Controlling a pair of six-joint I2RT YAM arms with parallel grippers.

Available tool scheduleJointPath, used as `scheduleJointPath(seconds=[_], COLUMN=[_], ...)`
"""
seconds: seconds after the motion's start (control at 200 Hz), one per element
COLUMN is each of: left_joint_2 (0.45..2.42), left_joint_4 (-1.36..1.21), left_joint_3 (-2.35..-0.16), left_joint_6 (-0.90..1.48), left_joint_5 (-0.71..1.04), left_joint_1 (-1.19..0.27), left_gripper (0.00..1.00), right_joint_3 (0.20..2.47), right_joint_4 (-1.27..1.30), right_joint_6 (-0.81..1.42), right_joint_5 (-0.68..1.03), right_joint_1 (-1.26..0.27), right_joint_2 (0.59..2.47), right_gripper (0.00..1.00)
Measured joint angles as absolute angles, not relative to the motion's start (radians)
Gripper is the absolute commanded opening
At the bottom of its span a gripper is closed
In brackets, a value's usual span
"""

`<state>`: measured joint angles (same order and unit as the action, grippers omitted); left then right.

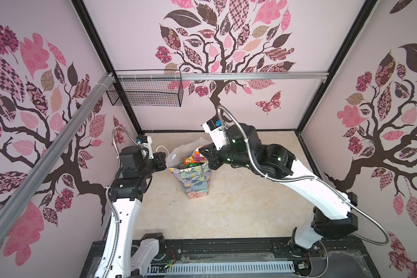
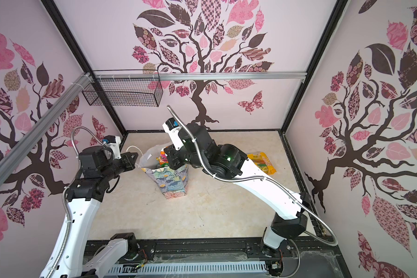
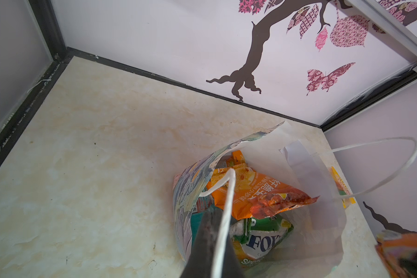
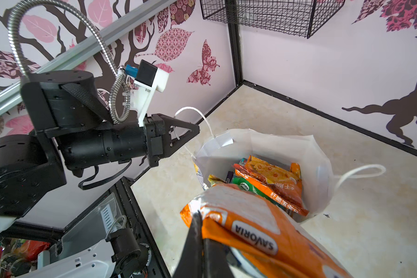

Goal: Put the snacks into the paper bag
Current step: 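Carry the orange packet with the right gripper over the bag opening, then lower the orange packet into the bag and open the right gripper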

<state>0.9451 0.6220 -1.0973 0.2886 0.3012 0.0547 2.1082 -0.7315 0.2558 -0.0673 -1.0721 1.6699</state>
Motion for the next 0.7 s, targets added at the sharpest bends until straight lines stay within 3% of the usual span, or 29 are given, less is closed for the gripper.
scheduleJointPath(seconds=[0.32,0.7], left_joint_2=[0.945,0.945], left_joint_4=[0.622,0.622], left_joint_3=[-1.097,-1.097], left_joint_6=[0.289,0.289], left_joint_5=[0.302,0.302], left_joint_1=[0.059,0.059], left_gripper=[0.05,0.05], right_joint_3=[2.372,2.453], right_joint_4=[-0.812,-0.841], right_joint_6=[0.196,0.148], right_joint_5=[-0.072,-0.05], right_joint_1=[-1.072,-1.009], right_joint_2=[1.853,2.017], right_gripper=[0.0,0.0])
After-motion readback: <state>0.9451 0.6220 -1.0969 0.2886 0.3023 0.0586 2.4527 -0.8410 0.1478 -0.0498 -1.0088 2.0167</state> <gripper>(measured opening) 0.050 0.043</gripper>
